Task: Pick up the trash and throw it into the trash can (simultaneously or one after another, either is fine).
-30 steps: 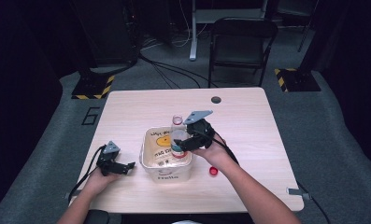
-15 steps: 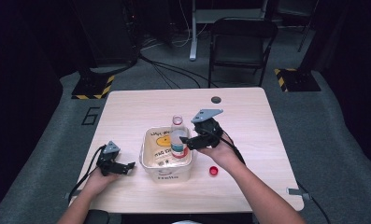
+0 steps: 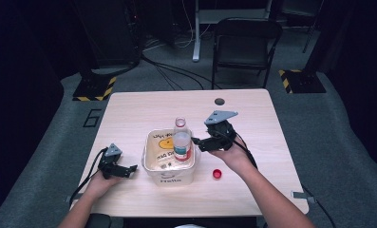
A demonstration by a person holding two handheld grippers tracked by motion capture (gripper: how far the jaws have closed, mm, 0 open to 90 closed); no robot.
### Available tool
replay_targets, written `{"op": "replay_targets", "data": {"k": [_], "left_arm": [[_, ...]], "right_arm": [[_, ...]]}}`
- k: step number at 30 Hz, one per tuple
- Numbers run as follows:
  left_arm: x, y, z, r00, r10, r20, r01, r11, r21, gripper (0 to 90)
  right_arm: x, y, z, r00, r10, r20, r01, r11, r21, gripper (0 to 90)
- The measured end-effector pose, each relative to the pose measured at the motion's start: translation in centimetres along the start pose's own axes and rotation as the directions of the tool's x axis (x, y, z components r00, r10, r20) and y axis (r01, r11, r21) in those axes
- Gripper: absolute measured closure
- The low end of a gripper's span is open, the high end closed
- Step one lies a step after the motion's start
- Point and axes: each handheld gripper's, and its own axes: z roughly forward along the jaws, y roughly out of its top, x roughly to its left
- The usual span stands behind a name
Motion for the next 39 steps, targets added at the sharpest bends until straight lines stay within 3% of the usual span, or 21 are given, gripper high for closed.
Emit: {"op": "replay_targets", "data": {"k": [11, 39], "left_arm": [[0.0, 0.0, 0.0, 1.0000, 0.000, 0.000, 0.000, 1.0000, 0.000, 0.0], [0.0, 0.0, 0.0, 1.0000, -0.001, 0.000, 0.001, 1.0000, -0.001, 0.0]], "right_arm": [[-0.2, -0.7, -0.4, 0.9999, -0.013, 0.004, 0.013, 1.000, 0.006, 25.5], [-0.6, -5.0, -2.0, 0.9989, 0.047, -0.004, -0.047, 0.999, -0.022, 33.0]]}}
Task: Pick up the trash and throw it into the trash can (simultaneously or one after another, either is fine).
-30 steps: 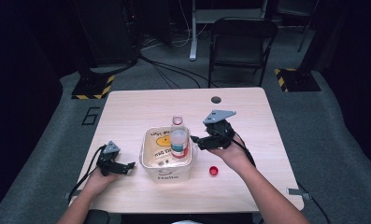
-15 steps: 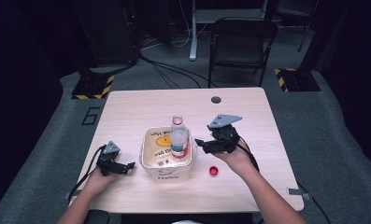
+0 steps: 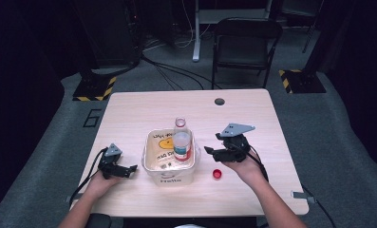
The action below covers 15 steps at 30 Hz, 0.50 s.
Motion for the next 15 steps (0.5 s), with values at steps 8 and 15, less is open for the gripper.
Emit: {"op": "replay_targets", "data": {"k": [8, 15], "left_arm": [[0.0, 0.0, 0.0, 1.0000, 0.001, 0.000, -0.001, 1.0000, 0.000, 0.0], [0.0, 0.0, 0.0, 1.0000, 0.001, 0.000, -0.001, 1.0000, 0.000, 0.0]], "right_arm": [[0.0, -1.5, 0.0, 0.9998, 0.022, -0.003, -0.022, 1.000, 0.010, 35.4], [0.1, -2.9, 0.5, 0.9998, 0.018, -0.012, -0.018, 0.999, 0.027, 37.0]]}}
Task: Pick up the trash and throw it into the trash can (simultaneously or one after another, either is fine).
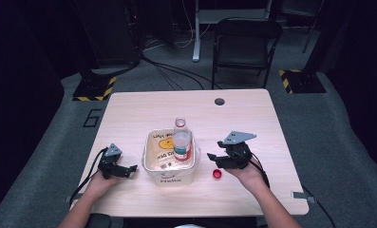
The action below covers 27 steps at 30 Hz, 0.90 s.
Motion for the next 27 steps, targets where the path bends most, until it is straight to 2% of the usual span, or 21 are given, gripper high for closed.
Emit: {"op": "replay_targets", "data": {"k": [23, 27], "left_arm": [[0.0, 0.0, 0.0, 1.0000, 0.001, 0.000, -0.001, 1.0000, 0.000, 0.0], [0.0, 0.0, 0.0, 1.0000, 0.001, 0.000, -0.001, 1.0000, 0.000, 0.0]], "right_arm": [[0.1, -3.0, 1.3, 0.9992, 0.032, -0.025, -0.031, 0.999, 0.042, 38.7], [0.2, -3.6, 1.7, 0.9992, 0.029, -0.029, -0.027, 0.998, 0.051, 42.2]]}}
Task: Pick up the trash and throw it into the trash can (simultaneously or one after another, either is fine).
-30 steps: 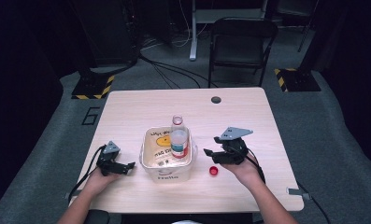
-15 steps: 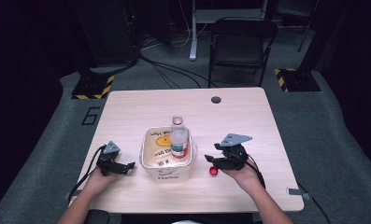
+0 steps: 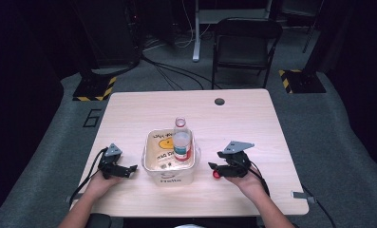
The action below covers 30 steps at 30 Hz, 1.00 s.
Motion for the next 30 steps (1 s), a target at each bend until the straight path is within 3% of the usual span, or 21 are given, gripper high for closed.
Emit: {"op": "replay_targets", "data": {"k": [17, 30], "left_arm": [[0.0, 0.0, 0.0, 1.0000, 0.000, 0.000, 0.000, 1.0000, 0.000, 0.0], [0.0, 0.0, 0.0, 1.0000, -0.002, 0.000, 0.002, 1.0000, -0.001, 0.0]], "right_arm": [[0.3, -2.1, 1.3, 0.9997, -0.004, -0.023, 0.005, 0.999, 0.054, 52.2], [0.3, -2.8, 2.2, 0.9992, 0.012, -0.038, -0.007, 0.994, 0.109, 49.4]]}}
